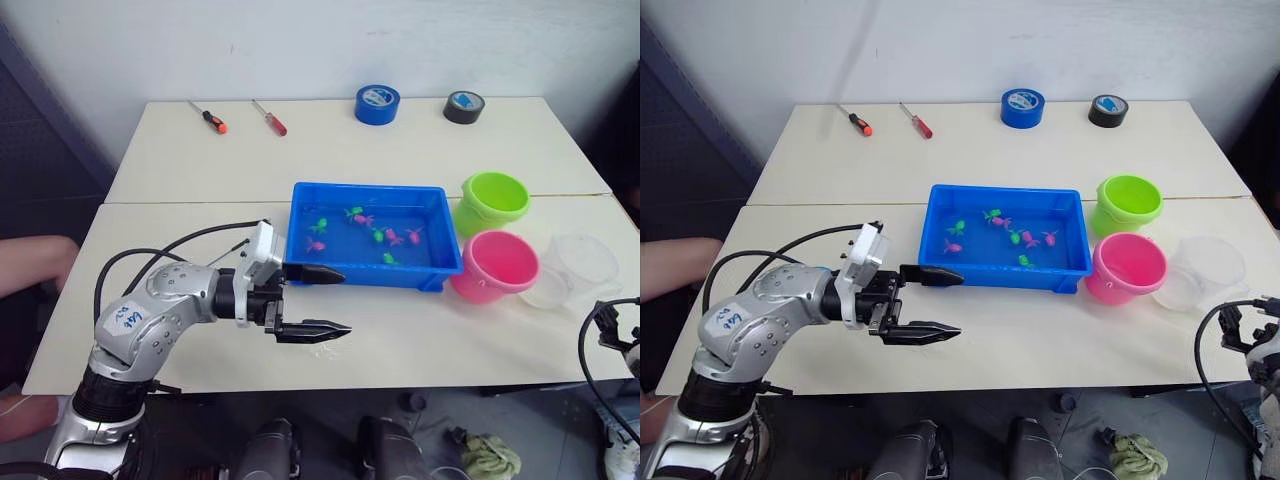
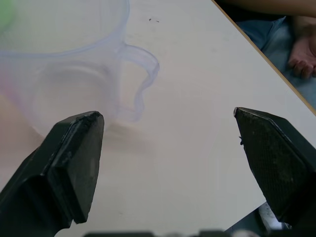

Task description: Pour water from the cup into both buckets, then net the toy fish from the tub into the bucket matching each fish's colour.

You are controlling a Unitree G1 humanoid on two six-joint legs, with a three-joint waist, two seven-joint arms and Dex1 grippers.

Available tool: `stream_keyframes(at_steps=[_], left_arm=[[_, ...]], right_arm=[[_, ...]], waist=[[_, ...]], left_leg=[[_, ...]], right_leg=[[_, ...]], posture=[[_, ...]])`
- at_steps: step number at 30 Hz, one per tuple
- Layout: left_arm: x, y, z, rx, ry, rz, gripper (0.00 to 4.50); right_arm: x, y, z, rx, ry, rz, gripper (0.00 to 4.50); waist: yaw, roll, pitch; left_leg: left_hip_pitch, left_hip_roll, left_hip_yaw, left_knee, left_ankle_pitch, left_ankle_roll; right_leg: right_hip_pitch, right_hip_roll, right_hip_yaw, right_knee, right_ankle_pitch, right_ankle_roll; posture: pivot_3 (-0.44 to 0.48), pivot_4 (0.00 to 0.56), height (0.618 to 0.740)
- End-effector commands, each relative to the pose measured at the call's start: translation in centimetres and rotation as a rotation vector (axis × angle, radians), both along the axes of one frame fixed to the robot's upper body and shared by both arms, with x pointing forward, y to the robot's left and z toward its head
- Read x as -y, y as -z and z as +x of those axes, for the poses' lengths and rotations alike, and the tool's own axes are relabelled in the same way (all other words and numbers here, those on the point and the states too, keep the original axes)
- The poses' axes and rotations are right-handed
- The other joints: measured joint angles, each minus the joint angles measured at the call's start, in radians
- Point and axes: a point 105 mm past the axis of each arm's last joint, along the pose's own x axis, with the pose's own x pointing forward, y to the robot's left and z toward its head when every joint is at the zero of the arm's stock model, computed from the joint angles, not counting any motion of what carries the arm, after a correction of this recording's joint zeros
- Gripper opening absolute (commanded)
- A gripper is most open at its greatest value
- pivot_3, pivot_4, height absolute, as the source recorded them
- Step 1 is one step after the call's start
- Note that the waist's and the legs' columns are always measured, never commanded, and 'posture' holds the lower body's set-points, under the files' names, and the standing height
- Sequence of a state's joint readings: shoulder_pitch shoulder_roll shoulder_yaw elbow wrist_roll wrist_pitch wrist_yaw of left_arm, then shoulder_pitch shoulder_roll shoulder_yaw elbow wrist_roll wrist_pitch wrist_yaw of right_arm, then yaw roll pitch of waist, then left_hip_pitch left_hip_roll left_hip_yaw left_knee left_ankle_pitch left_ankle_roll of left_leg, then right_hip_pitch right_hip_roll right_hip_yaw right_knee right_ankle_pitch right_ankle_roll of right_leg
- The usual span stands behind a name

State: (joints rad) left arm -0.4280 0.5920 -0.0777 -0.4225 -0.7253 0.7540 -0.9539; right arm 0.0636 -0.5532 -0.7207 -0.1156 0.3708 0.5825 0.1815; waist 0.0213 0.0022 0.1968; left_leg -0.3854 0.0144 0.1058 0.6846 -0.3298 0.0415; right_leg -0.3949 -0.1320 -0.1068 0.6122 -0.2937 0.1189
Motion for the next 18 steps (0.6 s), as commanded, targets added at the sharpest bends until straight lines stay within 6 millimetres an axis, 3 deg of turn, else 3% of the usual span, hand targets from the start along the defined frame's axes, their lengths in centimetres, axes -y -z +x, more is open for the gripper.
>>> stream_keyframes(at_steps=[1, 9, 11, 14, 18], left_arm=[[0.1, -0.9, -0.5, 0.063, 0.000, -0.006, 4.45], [-0.2, -1.1, -0.1, 0.077, -0.021, 0.011, 4.45], [-0.2, -1.1, -0.1, 0.079, -0.023, 0.013, 4.50], [-0.3, -1.2, -0.1, 0.083, -0.030, 0.017, 4.50], [-0.4, -1.2, -0.1, 0.091, -0.034, 0.022, 4.50]], right_arm=[[0.9, -1.2, 0.7, 0.050, 0.027, -0.038, 4.50], [1.7, -1.3, 1.7, 0.061, 0.080, -0.073, 4.50], [1.6, -1.1, 2.0, 0.069, 0.080, -0.058, 3.95], [1.5, -0.9, 2.4, 0.071, 0.081, -0.058, 2.67], [1.6, -0.6, 2.9, 0.075, 0.089, -0.056, 2.67]], waist=[[0.000, 0.000, 0.000], [0.000, 0.000, 0.000], [-0.001, 0.000, 0.000], [-0.001, 0.000, 0.000], [0.000, 0.000, 0.000]], left_leg=[[0.000, 0.000, 0.000, 0.000, 0.000, 0.000], [0.000, 0.000, 0.000, 0.000, 0.000, 0.000], [0.000, 0.000, 0.000, 0.000, 0.000, 0.000], [0.000, 0.000, 0.000, 0.000, 0.000, -0.001], [0.000, 0.000, 0.000, 0.000, 0.001, 0.000]], right_leg=[[0.000, 0.000, 0.000, 0.000, 0.000, 0.000], [0.000, 0.000, 0.000, 0.000, 0.000, 0.000], [0.000, 0.000, 0.000, 0.000, 0.000, 0.000], [0.000, 0.000, 0.000, 0.000, 0.000, 0.000], [0.000, 0.000, 0.000, 0.000, 0.000, 0.000]], posture=[[0.000, 0.150, 0.740], [0.000, 0.150, 0.740], [0.000, 0.150, 0.740], [0.000, 0.150, 0.740], [0.000, 0.150, 0.740]])
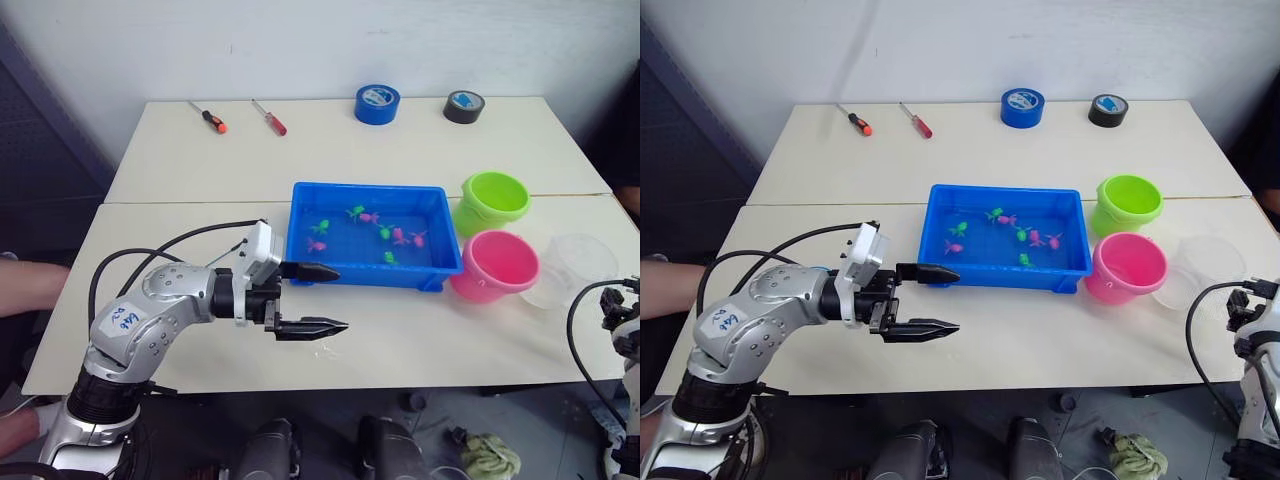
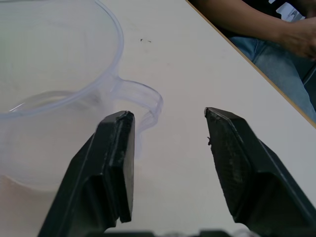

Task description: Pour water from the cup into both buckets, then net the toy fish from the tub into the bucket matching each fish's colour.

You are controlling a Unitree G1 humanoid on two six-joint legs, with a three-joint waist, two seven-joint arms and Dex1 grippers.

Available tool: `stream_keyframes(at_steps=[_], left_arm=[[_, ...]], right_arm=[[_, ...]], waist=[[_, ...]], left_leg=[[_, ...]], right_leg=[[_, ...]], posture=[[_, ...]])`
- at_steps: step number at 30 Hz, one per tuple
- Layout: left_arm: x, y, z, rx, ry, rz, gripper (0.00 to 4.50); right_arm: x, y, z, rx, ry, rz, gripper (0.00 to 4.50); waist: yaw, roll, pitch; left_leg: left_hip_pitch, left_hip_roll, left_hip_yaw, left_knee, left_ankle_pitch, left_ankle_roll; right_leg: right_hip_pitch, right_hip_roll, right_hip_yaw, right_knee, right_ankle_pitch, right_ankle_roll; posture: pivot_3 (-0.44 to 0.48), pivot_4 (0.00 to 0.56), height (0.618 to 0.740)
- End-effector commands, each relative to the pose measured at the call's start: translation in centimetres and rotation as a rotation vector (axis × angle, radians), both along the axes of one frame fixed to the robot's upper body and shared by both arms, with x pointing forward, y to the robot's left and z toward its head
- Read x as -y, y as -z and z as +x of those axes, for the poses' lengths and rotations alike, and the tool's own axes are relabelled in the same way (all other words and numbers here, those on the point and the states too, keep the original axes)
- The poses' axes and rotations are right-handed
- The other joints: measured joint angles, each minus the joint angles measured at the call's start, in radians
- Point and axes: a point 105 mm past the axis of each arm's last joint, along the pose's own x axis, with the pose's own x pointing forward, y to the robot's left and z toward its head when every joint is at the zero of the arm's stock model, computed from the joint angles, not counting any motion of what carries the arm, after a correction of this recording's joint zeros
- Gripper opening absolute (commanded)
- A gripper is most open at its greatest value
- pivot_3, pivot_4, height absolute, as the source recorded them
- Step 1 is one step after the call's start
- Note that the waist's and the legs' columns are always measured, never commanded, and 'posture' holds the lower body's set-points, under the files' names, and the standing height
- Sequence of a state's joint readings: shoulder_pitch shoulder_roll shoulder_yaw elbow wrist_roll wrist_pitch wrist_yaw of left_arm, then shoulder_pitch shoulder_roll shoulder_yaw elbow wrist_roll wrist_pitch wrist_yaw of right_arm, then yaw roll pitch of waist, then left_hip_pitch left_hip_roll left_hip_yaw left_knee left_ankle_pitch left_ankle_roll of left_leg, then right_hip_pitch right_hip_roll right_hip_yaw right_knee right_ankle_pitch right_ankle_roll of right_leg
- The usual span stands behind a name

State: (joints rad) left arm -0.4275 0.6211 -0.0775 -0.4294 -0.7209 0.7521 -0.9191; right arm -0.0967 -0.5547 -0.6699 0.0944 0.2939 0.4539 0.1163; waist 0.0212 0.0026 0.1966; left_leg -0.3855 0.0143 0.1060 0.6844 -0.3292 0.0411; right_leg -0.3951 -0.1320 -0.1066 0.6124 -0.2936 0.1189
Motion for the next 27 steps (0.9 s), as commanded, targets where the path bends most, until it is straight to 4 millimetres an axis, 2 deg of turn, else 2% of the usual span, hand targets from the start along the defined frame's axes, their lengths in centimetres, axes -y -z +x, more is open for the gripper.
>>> stream_keyframes(at_steps=[1, 15, 18, 21, 22, 27], left_arm=[[0.0, -1.3, -0.4, 0.078, 0.011, -0.005, 4.50], [-0.4, -2.0, 0.1, 0.117, -0.023, 0.004, 4.50], [-0.5, -2.1, 0.1, 0.119, -0.025, 0.004, 4.50], [-0.5, -2.1, 0.2, 0.124, -0.029, 0.010, 4.50], [-0.5, -2.1, 0.3, 0.125, -0.029, 0.010, 4.50], [-0.4, -2.2, 0.4, 0.129, -0.028, 0.006, 4.50]], right_arm=[[0.4, -0.8, 0.2, 0.024, 0.014, -0.040, 2.67], [0.9, 0.4, 2.1, 0.031, -0.011, -0.038, 2.67], [0.8, 0.3, 2.4, 0.059, -0.032, -0.036, 1.81], [1.0, 0.3, 2.6, 0.070, -0.040, -0.045, 0.33], [1.0, 0.3, 2.6, 0.073, -0.042, -0.046, 0.08], [0.5, -0.1, 2.4, 0.132, -0.071, -0.020, 0.08]], waist=[[-0.001, 0.000, 0.000], [-0.005, 0.000, 0.000], [-0.007, 0.000, 0.000], [-0.008, 0.000, 0.000], [-0.008, 0.000, 0.000], [-0.007, 0.000, 0.000]], left_leg=[[0.000, 0.000, 0.000, 0.000, 0.000, 0.000], [0.000, 0.000, 0.000, 0.000, 0.000, 0.000], [0.000, 0.000, 0.000, 0.000, 0.000, 0.000], [0.000, 0.000, 0.000, 0.000, 0.000, 0.000], [0.000, 0.000, 0.000, 0.000, 0.000, 0.000], [0.000, 0.000, 0.000, 0.000, 0.000, 0.000]], right_leg=[[0.000, 0.000, 0.000, 0.000, 0.000, 0.000], [0.000, 0.000, 0.000, 0.000, 0.000, 0.000], [0.000, 0.000, 0.000, 0.000, 0.000, 0.000], [0.000, 0.001, 0.000, 0.000, 0.000, 0.000], [0.000, 0.000, 0.000, 0.000, 0.000, 0.000], [0.000, 0.001, 0.000, 0.000, 0.000, 0.000]], posture=[[0.000, 0.150, 0.740], [0.000, 0.150, 0.740], [0.000, 0.150, 0.740], [0.000, 0.150, 0.740], [0.000, 0.150, 0.740], [0.000, 0.150, 0.740]])
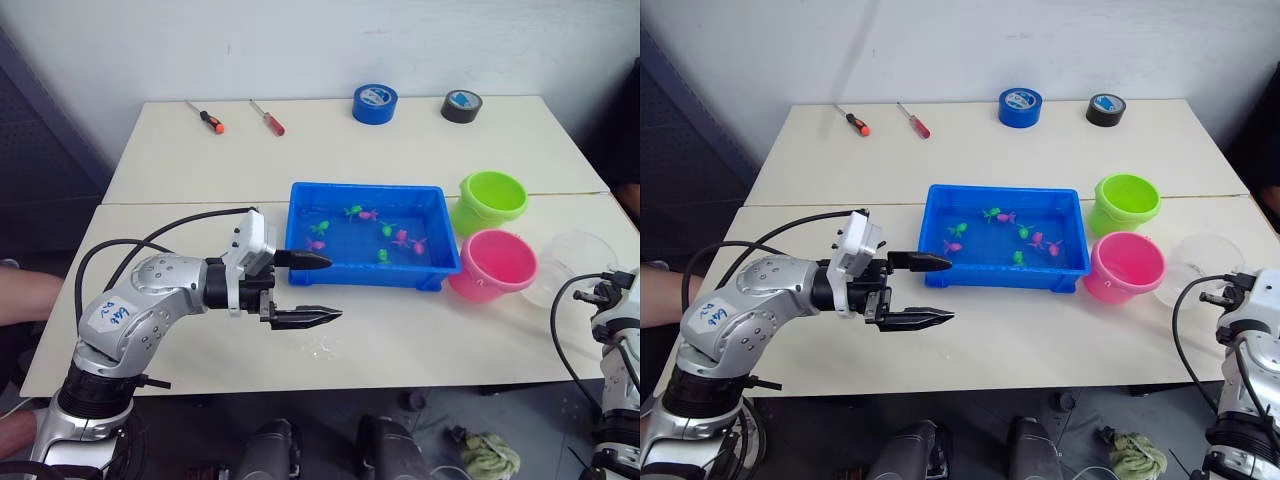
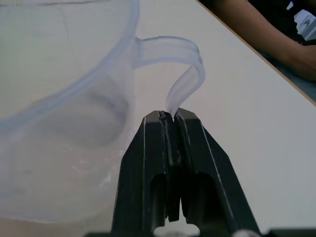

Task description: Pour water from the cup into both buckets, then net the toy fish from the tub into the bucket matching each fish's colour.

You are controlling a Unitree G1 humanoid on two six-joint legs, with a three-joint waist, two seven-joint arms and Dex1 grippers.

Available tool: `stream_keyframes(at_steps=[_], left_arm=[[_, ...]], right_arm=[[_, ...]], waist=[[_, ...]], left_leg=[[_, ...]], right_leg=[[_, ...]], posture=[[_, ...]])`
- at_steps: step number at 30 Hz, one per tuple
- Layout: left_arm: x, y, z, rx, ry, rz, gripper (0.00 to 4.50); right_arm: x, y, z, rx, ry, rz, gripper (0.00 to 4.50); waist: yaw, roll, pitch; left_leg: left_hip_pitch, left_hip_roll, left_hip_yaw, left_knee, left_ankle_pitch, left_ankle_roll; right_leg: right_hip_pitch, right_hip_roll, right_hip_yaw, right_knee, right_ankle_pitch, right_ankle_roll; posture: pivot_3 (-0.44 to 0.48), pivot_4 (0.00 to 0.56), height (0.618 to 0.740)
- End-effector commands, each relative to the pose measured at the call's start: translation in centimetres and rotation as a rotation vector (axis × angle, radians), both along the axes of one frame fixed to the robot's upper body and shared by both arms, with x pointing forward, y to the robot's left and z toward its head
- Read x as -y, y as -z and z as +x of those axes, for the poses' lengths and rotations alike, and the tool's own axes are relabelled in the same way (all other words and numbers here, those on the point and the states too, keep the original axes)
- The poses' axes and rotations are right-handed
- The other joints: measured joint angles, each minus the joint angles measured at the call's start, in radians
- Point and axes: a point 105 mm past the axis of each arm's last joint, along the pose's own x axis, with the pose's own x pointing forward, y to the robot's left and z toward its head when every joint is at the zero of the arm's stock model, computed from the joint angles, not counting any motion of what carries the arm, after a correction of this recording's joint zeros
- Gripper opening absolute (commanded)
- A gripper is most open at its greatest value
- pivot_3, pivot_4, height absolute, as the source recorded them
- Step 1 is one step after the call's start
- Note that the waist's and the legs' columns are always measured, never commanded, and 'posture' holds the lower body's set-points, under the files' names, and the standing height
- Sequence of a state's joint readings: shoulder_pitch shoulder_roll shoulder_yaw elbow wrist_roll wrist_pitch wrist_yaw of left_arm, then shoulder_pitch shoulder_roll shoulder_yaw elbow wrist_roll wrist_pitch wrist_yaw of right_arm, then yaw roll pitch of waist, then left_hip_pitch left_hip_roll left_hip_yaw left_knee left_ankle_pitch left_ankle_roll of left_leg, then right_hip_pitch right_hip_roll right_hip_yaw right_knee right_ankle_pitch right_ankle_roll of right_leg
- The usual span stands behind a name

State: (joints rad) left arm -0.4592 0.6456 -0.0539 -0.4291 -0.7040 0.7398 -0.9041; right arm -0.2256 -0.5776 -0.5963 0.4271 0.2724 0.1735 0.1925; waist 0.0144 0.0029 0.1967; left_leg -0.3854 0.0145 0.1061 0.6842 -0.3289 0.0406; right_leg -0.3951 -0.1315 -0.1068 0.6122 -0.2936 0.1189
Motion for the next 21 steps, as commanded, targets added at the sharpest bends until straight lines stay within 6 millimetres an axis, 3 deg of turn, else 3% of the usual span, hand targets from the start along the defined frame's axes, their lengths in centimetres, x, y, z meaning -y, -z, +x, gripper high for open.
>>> stream_keyframes(at_steps=[1, 11, 21], left_arm=[[0.2, -1.1, -0.3, 0.063, 0.016, -0.011, 4.50], [0.7, -1.6, 0.8, 0.064, 0.008, -0.051, 4.50], [1.4, -1.7, 1.6, 0.082, 0.019, -0.066, 4.50]], right_arm=[[0.4, -1.6, -0.6, 0.078, 0.000, -0.012, 0.08], [-0.3, -6.5, -3.1, 0.178, -0.013, -0.138, 0.08], [-1.8, -10.5, -3.1, 0.162, -0.033, -0.350, 0.08]], waist=[[0.000, 0.000, 0.000], [0.005, 0.002, 0.000], [0.007, 0.002, 0.000]], left_leg=[[0.000, 0.000, 0.000, 0.000, 0.000, 0.000], [0.000, 0.000, 0.000, 0.000, 0.000, 0.000], [0.000, 0.000, 0.001, 0.000, 0.000, 0.000]], right_leg=[[0.000, 0.000, 0.000, 0.000, 0.000, 0.000], [0.000, 0.000, 0.000, 0.000, 0.000, 0.000], [-0.001, 0.000, 0.000, 0.000, 0.000, 0.000]], posture=[[0.000, 0.150, 0.740], [0.000, 0.150, 0.740], [0.000, 0.150, 0.740]])
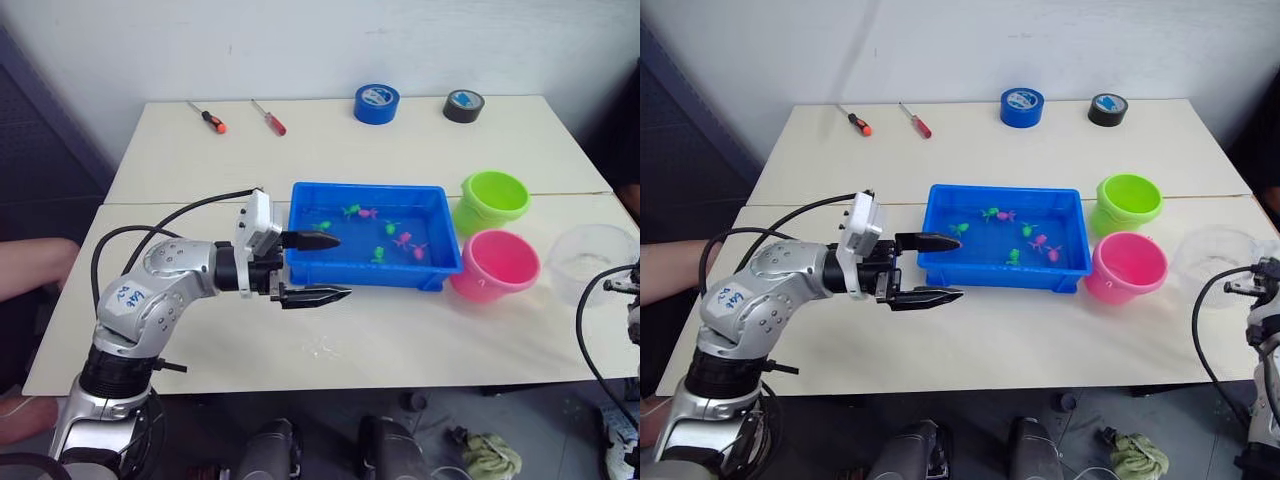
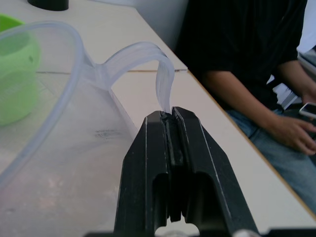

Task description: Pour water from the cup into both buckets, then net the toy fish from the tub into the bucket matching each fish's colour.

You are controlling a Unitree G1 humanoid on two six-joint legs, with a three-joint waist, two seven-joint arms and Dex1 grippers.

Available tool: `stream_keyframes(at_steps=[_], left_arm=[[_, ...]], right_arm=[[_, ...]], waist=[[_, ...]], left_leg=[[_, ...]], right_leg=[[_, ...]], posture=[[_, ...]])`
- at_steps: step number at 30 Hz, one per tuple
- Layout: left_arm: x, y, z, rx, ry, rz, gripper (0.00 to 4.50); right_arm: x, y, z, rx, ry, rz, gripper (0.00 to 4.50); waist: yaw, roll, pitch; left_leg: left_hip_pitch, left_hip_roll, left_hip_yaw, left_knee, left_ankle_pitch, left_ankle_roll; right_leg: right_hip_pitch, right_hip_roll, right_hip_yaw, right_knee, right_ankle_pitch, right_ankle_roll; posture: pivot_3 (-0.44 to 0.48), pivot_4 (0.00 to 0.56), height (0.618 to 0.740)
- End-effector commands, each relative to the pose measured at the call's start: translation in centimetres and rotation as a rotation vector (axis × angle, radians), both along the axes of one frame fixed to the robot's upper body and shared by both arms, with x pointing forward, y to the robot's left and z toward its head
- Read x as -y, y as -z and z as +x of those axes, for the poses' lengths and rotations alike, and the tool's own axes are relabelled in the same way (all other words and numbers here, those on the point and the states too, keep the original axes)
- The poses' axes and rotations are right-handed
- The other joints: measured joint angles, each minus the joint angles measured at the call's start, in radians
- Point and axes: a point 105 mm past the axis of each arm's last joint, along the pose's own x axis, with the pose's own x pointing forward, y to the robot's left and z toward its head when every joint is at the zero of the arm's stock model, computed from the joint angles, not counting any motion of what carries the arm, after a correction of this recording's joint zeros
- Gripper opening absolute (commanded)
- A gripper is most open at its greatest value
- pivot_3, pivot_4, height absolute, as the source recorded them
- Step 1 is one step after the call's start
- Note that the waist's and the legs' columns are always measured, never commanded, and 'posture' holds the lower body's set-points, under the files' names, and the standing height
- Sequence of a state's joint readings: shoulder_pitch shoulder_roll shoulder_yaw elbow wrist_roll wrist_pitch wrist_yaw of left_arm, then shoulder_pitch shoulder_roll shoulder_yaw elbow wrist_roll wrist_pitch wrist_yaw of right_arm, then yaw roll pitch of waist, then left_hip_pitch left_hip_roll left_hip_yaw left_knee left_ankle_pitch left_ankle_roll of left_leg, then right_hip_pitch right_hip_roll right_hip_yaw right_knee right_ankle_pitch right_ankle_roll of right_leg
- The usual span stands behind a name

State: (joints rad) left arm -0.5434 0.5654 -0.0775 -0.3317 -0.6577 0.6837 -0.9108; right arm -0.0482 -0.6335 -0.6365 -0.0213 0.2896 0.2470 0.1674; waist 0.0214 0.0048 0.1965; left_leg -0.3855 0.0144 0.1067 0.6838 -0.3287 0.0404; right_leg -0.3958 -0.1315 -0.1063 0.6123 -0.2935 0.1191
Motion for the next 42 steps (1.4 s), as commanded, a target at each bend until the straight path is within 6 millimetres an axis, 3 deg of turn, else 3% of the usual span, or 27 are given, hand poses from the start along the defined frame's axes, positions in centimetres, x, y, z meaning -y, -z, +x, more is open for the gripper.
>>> stream_keyframes(at_steps=[1, 8, 17, 31, 42], left_arm=[[0.3, -0.6, 0.1, 0.040, 0.014, -0.007, 4.50], [0.5, -0.6, 0.3, 0.052, 0.012, -0.017, 4.50], [0.3, -0.5, 0.2, 0.058, -0.005, -0.018, 4.50], [0.3, -0.5, 0.3, 0.059, -0.011, -0.020, 4.50], [0.1, -0.5, 0.3, 0.064, -0.013, -0.008, 4.50]], right_arm=[[-0.3, -3.2, -0.2, 0.046, 0.020, -0.118, 0.08], [-1.8, -5.1, 0.7, 0.026, 0.004, -0.307, 0.08], [-2.8, -5.3, 1.4, 0.031, -0.026, -0.352, 0.08], [-5.8, -6.9, 2.6, -0.014, -0.052, -0.826, 0.08], [-6.3, -7.2, 2.7, -0.031, -0.037, -0.976, 0.08]], waist=[[0.001, 0.000, 0.000], [0.000, 0.000, 0.000], [0.002, 0.000, 0.000], [0.000, 0.000, 0.000], [0.000, 0.000, 0.000]], left_leg=[[0.000, 0.000, 0.000, 0.000, 0.000, 0.000], [0.000, 0.000, 0.000, 0.000, 0.000, 0.000], [0.000, 0.000, 0.000, 0.000, 0.000, 0.000], [0.000, 0.000, 0.001, 0.000, 0.001, 0.000], [0.000, 0.000, 0.000, 0.000, 0.001, -0.001]], right_leg=[[0.000, 0.000, 0.000, 0.000, 0.000, 0.000], [0.000, 0.000, 0.000, 0.000, 0.000, 0.000], [0.000, 0.000, 0.000, 0.000, 0.000, 0.000], [-0.001, 0.000, 0.000, 0.000, 0.000, 0.000], [-0.001, 0.000, 0.000, 0.000, 0.000, 0.000]], posture=[[0.000, 0.150, 0.740], [0.000, 0.150, 0.740], [0.000, 0.150, 0.740], [0.000, 0.150, 0.740], [0.000, 0.150, 0.740]])
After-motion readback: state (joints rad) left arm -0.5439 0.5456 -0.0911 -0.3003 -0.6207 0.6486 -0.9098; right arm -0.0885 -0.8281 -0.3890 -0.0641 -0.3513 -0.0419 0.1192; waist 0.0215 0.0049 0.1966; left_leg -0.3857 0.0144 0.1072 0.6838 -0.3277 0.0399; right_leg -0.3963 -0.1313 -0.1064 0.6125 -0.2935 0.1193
